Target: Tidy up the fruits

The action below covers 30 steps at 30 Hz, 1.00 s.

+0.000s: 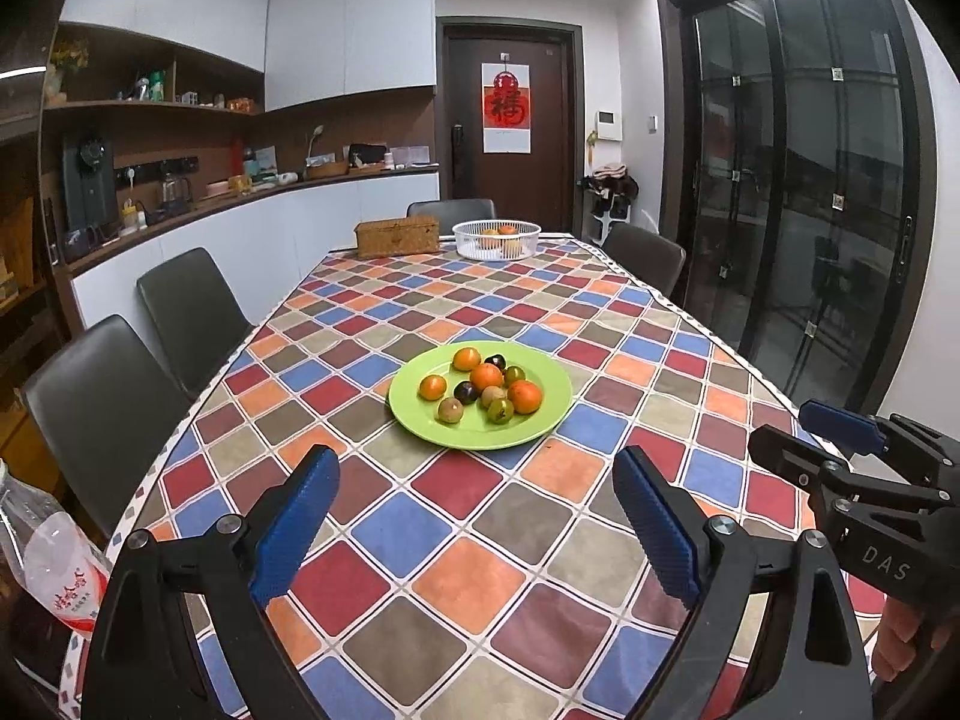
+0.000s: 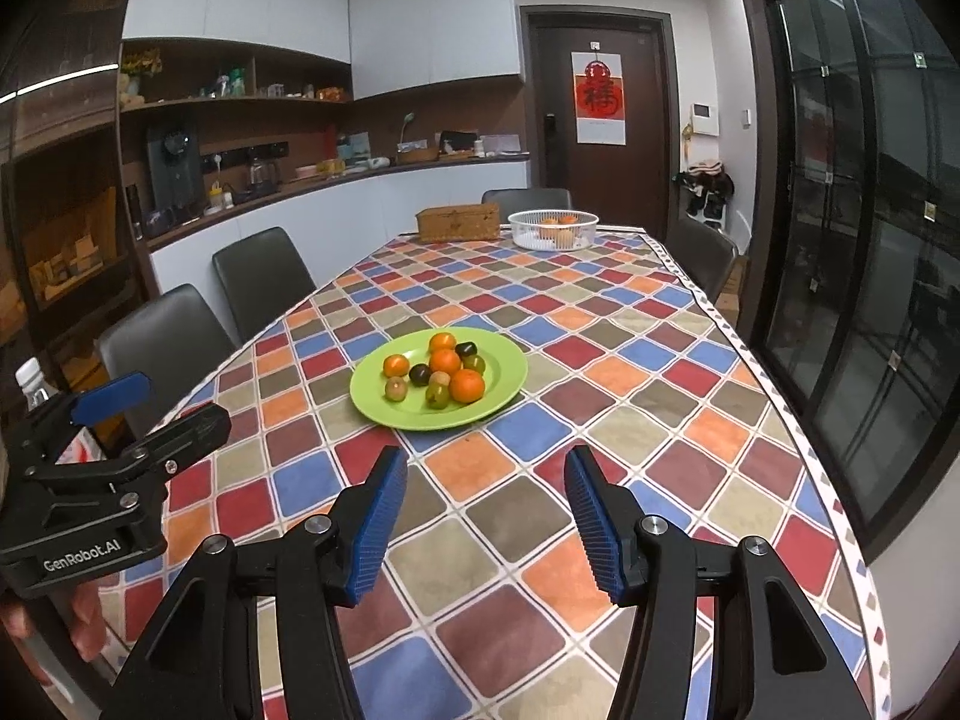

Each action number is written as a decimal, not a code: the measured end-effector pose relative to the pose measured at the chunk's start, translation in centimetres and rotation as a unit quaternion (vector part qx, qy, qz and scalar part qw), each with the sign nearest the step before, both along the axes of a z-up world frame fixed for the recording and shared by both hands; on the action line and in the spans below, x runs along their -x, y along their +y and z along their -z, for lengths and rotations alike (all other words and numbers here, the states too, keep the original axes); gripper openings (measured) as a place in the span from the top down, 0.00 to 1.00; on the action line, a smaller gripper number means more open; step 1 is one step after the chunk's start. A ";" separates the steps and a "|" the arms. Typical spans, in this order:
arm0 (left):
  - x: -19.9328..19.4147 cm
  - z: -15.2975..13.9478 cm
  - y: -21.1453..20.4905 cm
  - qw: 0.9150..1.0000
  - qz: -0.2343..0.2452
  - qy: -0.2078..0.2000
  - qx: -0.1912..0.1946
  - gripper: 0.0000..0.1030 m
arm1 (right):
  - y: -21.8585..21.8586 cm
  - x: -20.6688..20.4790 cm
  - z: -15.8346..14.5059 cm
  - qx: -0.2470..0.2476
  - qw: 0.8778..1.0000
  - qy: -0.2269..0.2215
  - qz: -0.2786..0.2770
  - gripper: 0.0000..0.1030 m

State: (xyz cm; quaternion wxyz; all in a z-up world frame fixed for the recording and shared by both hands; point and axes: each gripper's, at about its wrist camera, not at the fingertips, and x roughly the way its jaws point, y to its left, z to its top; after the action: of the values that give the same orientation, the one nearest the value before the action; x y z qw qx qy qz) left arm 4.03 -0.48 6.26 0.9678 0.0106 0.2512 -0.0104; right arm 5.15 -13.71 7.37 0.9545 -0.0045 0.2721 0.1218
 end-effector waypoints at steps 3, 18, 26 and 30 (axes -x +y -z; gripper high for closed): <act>0.2 -0.1 -0.1 1.000 0.001 -0.002 -0.001 0.09 | -0.1 0.3 -0.1 -0.002 1.000 -0.001 0.001 0.46; 0.6 -0.5 -0.5 1.000 -0.010 -0.005 -0.005 0.00 | -0.2 1.0 -0.6 0.001 1.000 -0.014 0.008 0.46; 0.7 -0.3 -0.4 1.000 -0.012 -0.006 -0.005 0.00 | -0.4 1.2 -0.5 -0.001 1.000 -0.010 0.008 0.46; 0.8 -0.2 -0.3 1.000 -0.015 -0.006 -0.005 0.00 | -0.4 1.2 -0.5 0.000 1.000 -0.011 0.008 0.46</act>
State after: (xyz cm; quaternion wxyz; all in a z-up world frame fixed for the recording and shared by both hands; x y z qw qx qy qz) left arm 3.24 -0.83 6.45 0.9692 0.0122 0.2460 0.0057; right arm 3.91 -14.06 7.83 0.9583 -0.0033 0.2618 0.1147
